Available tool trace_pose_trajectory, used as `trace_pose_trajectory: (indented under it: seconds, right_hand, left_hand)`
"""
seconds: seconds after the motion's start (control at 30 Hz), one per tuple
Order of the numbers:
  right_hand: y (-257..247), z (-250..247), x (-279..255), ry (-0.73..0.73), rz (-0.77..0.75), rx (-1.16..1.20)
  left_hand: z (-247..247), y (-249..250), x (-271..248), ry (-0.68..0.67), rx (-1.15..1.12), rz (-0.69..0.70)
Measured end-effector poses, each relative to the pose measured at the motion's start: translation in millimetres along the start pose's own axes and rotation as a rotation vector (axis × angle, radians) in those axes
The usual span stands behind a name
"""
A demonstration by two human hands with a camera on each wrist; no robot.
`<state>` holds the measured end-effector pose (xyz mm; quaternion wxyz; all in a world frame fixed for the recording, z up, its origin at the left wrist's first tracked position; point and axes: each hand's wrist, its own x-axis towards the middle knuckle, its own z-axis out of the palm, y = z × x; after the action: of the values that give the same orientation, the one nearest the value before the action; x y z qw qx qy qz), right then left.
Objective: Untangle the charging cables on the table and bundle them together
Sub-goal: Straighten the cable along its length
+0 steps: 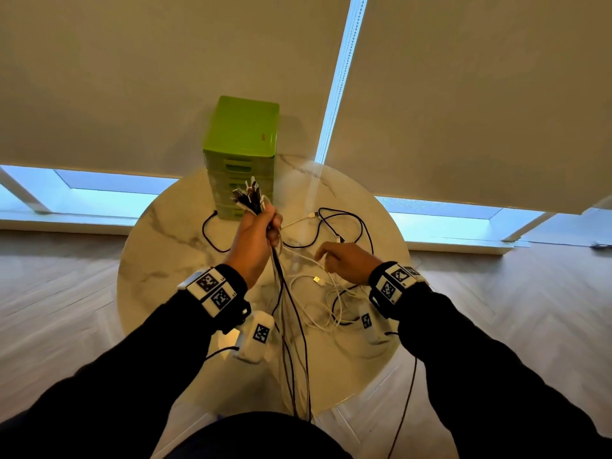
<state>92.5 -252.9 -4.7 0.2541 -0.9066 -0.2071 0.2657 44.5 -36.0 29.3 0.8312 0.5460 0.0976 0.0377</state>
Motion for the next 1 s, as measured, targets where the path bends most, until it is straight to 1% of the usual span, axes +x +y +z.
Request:
trace_pose_trajectory:
  seconds: [0.1, 0.17, 0.23, 0.3, 0.37, 0.47, 0.53, 0.6, 0.67, 0.73, 0.77, 0.83, 0.9, 0.93, 0.97, 1.0]
  right_hand:
    - [19.6, 0.1, -24.8, -0.130, 0.142, -0.130]
    - [33.0, 4.0, -46.8, -0.193, 0.221, -0.180]
    - [39.8, 8.0, -69.6, -0.227, 0.256, -0.148]
    - [46.1, 12.3, -90.5, -0.230, 0.249, -0.033]
    - [47.4, 17.1, -107.0, -0.190, 0.183, 0.067]
    - [45.8, 22.0, -122.9, -0.081, 0.077, 0.248]
    - [41.9, 20.9, -133.3, 0.053, 0.060, 0.336]
    - [44.5, 19.2, -144.3, 0.242, 0.097, 0.334]
    - [55.3, 18.9, -155.6, 0.393, 0.180, 0.343]
    - [82.0, 21.8, -170.1, 0.461, 0.344, 0.359]
    - [98.0, 26.3, -174.8, 0.419, 0.452, 0.321]
    - [133.6, 41.0, -183.7, 0.215, 0.702, 0.232]
    - [155.3, 57.7, -189.1, 0.022, 0.936, 0.219]
    - [158.0, 62.5, -189.8, -0.046, 1.008, 0.180]
    - [157.7, 64.8, -189.1, -0.065, 1.030, 0.099]
    - [155.6, 65.9, -185.3, -0.035, 1.012, 0.027]
  left_hand:
    - [32.6, 2.9, -5.3, -0.083, -0.114, -0.070]
    - [56.3, -2.8, -8.6, -0.152, -0.125, -0.091]
    - [75.3, -12.2, -11.6, -0.204, -0.102, -0.103]
    - [92.3, -24.9, -13.8, -0.252, -0.067, -0.125]
    - [105.6, -38.4, -15.3, -0.303, -0.023, -0.143]
    - [123.6, -56.0, -17.4, -0.386, 0.054, -0.156]
    - [133.6, -65.0, -20.1, -0.418, 0.105, -0.167]
    - [138.8, -72.1, -20.1, -0.436, 0.152, -0.167]
    - [137.1, -74.3, -17.6, -0.427, 0.169, -0.172]
    - [139.0, -76.0, -14.6, -0.438, 0.136, -0.210]
    - [137.6, -74.1, -13.2, -0.432, 0.109, -0.229]
    - [136.7, -70.4, -13.1, -0.428, 0.059, -0.273]
    - [135.0, -66.2, -13.5, -0.461, 0.020, -0.311]
    - [133.5, -63.7, -13.8, -0.477, 0.008, -0.323]
    - [132.5, -61.6, -14.9, -0.491, -0.001, -0.333]
    - [131.4, -59.6, -15.5, -0.501, -0.012, -0.343]
